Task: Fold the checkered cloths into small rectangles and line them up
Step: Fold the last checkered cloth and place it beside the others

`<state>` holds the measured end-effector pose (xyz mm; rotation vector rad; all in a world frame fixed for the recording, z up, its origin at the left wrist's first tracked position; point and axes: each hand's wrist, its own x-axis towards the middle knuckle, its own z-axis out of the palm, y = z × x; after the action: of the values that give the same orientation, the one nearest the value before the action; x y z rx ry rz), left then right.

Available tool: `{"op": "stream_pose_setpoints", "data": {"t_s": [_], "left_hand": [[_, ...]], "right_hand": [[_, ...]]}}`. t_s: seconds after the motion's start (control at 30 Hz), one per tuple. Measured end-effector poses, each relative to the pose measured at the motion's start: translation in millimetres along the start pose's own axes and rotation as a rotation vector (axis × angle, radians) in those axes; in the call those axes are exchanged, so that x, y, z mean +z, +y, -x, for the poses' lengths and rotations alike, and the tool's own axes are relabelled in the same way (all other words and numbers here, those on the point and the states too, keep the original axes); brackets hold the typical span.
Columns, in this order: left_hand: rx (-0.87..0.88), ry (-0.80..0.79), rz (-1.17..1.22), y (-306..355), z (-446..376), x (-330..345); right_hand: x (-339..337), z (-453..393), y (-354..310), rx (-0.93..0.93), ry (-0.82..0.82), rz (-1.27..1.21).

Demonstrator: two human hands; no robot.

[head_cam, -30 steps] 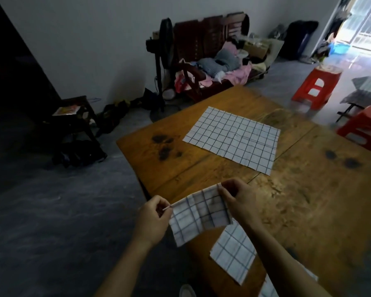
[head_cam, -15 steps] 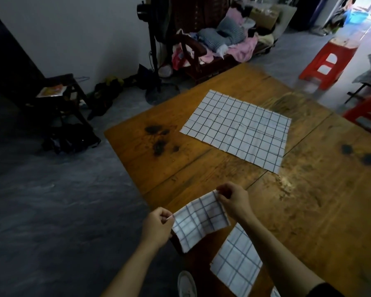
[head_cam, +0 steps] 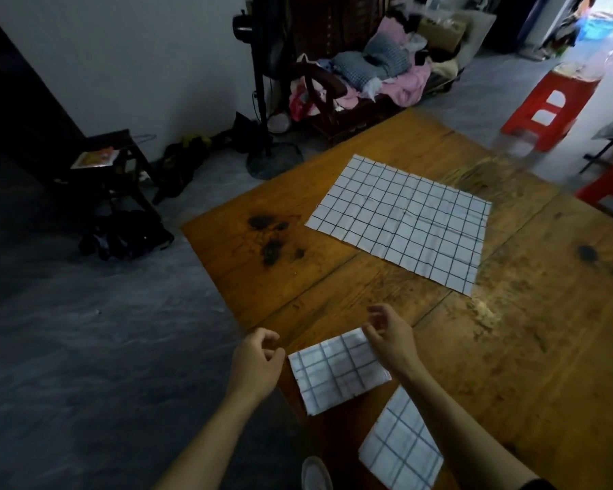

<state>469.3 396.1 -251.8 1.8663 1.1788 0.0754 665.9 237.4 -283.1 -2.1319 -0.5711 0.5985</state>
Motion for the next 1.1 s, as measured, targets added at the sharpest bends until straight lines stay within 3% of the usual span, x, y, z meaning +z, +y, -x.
{"op": "stream_pose_setpoints", "data": {"t_s": [0.3,0.5,0.8,1.1], "left_hand": [[0.302,0.1,-0.064,15.1,-17.2,-89.0],[0.421,0.172,-0.086,-0.2,-37.4,-173.4],[0.442,0.227,-0.053,-75.1,-69.3,-311.4],[0.458,0.286,-0.029,-111.1,-131.4,-391.2]], "right_hand": [[20.2,-5.0,-84.1,-0.267,-0.073,0.181],[60.1,-0.9,-163.8,-0.37,-0.002,0.258],[174.1,10.0,-293.5,-0.453,-0.038,0.25],[244.6,-41.1,-359.7,-0.485,-0.062,0.366]]}}
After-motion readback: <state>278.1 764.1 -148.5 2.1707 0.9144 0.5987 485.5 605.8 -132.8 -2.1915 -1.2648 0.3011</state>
